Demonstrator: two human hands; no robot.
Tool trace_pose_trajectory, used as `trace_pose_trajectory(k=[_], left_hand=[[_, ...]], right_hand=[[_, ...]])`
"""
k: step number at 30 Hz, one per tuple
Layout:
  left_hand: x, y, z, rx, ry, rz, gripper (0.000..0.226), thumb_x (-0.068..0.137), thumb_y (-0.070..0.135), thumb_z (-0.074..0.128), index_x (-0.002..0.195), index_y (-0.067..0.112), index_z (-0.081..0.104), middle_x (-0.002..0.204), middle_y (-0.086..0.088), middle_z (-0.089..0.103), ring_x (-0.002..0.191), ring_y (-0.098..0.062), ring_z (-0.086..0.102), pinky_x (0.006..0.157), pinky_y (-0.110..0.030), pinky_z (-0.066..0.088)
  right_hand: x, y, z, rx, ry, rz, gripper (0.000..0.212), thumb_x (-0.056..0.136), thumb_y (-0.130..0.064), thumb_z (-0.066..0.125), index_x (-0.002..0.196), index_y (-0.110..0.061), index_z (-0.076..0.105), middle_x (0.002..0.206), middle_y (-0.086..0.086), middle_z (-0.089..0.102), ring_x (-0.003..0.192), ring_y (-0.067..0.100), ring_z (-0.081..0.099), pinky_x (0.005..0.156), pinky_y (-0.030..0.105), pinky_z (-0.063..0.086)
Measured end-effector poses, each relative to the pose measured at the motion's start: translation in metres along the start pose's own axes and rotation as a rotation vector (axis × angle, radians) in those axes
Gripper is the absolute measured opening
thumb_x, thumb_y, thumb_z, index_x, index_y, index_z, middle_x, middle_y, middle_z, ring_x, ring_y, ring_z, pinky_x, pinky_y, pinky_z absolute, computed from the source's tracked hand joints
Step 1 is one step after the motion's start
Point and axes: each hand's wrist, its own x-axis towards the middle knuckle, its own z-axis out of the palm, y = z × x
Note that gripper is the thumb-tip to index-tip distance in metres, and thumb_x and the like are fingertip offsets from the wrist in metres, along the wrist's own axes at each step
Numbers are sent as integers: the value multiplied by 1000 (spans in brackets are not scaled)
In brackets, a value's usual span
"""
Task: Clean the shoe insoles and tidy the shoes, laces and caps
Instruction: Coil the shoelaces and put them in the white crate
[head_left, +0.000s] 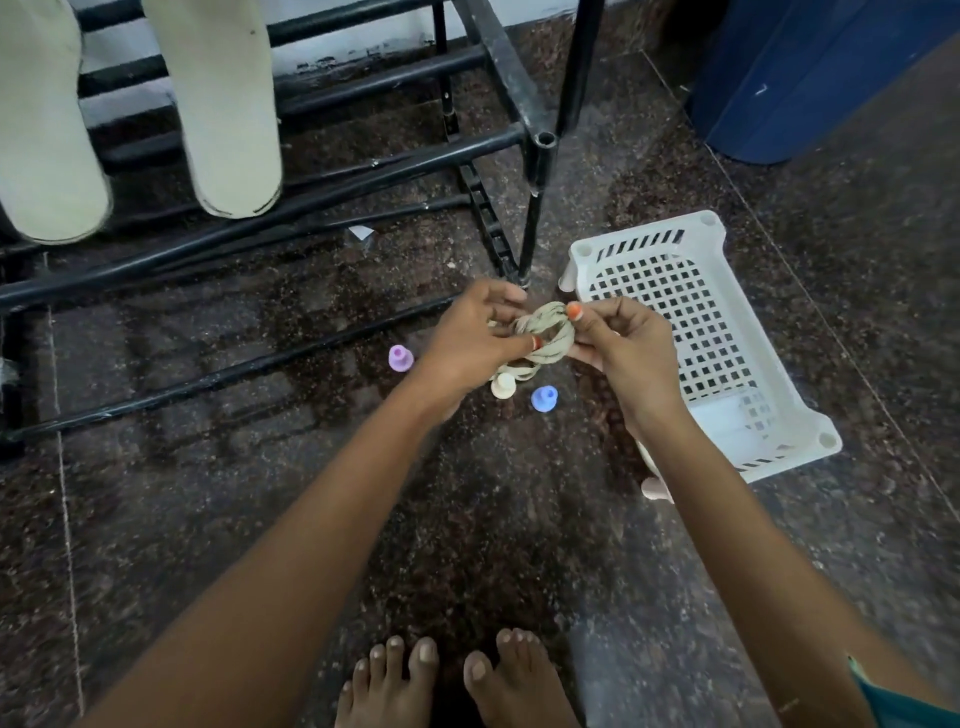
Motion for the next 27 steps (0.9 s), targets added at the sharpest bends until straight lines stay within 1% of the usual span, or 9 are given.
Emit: trace_pose_trajectory(k=[3,6,8,11,14,16,19,22,27], left_hand=[[5,-2,16,-119,2,-39,30,78,-4,69,90,19,53,86,4,62,75,-7,59,66,-16,51],[12,-2,32,-158,-3,-55,23,82,-1,66,88,18,56,86,4,62,76,-6,58,64,-12,49],[20,-2,45,-137,23,-40,18,84,1,64,91,15,55,87,1,63,77,-8,61,69,-16,52],[40,0,63,5,132,28,24,84,2,65,78,19,49,86,-4,63,83,-17,64,76,-30,56],[65,4,82,243,196,200,26,81,-2,66,68,17,53,84,-7,65,80,-17,62,76,-30,53],[82,5,95,354,178,273,13,81,-5,62,77,6,64,91,-11,68,81,-15,60,75,-20,48],[105,0,108,546,107,303,20,83,-9,54,92,1,68,105,-14,64,97,-19,59,76,-11,36],[119,-7,113,674,30,305,26,85,-10,49,101,2,66,115,-14,58,107,-22,55,86,-16,36],[129,-8,112,801,-5,300,29,88,-11,46,107,-1,64,118,-15,57,108,-25,56,91,-27,43]], right_hand=[[5,-2,-18,5,-9,25,5,82,-4,62,78,-5,61,67,-2,71,70,13,68,68,26,57],[10,-5,-33,-11,16,43,9,81,-1,63,77,-8,59,62,-4,70,65,8,68,60,18,54],[16,-5,-42,-11,47,46,10,81,-1,64,80,-10,60,64,-3,69,65,8,67,59,17,54],[28,-3,-53,-30,105,62,9,81,-1,64,83,-10,62,67,-2,68,64,7,66,57,15,52],[46,0,-64,-112,193,49,12,80,-2,66,77,-13,61,66,0,64,60,6,61,59,15,51],[59,2,-71,-208,243,42,15,79,-4,68,72,-16,61,67,2,61,61,9,57,64,19,51],[76,6,-81,-240,302,83,16,77,-3,69,68,-13,60,69,4,62,60,10,60,61,17,51],[86,11,-85,-254,299,115,17,77,-3,70,65,-10,60,71,6,63,57,10,63,60,16,54],[90,18,-81,-252,288,155,13,79,-3,68,73,-9,58,72,7,62,51,6,63,56,14,53]])
